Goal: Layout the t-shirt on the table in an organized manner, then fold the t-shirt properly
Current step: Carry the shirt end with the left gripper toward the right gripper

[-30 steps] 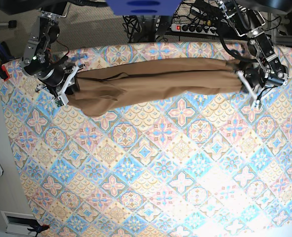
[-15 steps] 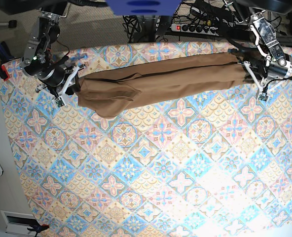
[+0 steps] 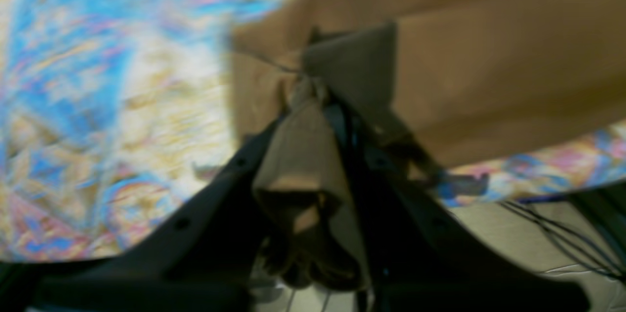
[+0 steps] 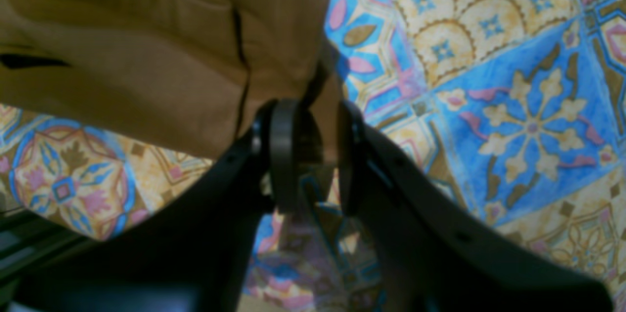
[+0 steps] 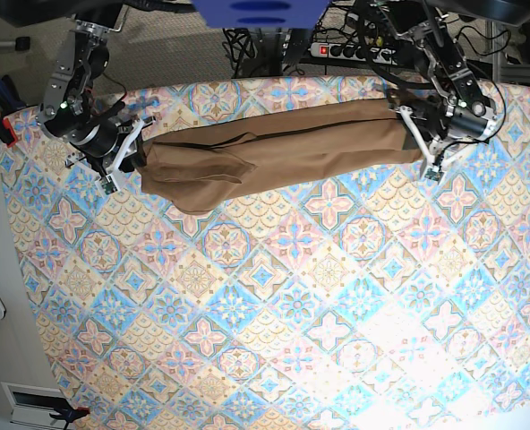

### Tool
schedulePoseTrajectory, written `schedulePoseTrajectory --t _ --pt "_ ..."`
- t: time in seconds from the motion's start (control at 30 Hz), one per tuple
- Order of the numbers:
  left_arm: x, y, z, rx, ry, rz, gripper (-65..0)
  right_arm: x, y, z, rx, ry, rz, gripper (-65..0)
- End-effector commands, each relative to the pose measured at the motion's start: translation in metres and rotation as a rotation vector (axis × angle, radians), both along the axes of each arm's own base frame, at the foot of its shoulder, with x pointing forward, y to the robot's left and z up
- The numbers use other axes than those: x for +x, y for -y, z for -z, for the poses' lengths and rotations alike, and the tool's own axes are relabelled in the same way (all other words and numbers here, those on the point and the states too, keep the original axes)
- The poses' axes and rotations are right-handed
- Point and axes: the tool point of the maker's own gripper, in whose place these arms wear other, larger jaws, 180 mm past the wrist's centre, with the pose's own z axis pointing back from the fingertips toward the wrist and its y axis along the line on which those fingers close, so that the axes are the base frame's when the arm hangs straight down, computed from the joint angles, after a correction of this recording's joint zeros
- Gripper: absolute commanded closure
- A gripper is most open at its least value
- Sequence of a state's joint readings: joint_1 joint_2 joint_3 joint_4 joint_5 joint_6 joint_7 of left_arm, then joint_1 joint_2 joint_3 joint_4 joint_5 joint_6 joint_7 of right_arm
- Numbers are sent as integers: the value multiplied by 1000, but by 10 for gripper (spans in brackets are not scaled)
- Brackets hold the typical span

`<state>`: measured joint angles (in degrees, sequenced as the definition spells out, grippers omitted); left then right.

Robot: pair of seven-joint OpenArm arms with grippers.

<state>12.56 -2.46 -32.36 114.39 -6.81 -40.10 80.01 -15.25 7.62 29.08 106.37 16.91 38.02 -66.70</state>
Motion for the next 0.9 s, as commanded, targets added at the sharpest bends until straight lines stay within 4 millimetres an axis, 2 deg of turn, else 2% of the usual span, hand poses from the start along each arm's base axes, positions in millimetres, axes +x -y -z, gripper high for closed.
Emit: schedulePoseTrajectory --t 0.0,0.13,0.27,0.37,0.7,0.77,0.87 --pt "7 0 -7 6 33 -1 0 8 0 -10 5 44 -8 -133" --pt "10 24 -3 -64 54 -10 0 8 -4 -9 19 42 -3 -133" --pt "26 52 -8 -186 170 0 0 8 -4 -9 19 42 -3 -133" --pt "31 61 -12 -232 198 7 0 7 -4 -7 21 37 -2 -133" --pt "48 94 -34 -438 317 50 0 -10 -2 30 71 -81 30 -130" --pt "59 99 -44 -468 357 65 0 -11 -2 33 76 -89 33 -130" --pt "69 123 -53 -506 375 143 0 -12 -2 34 78 -90 36 -130"
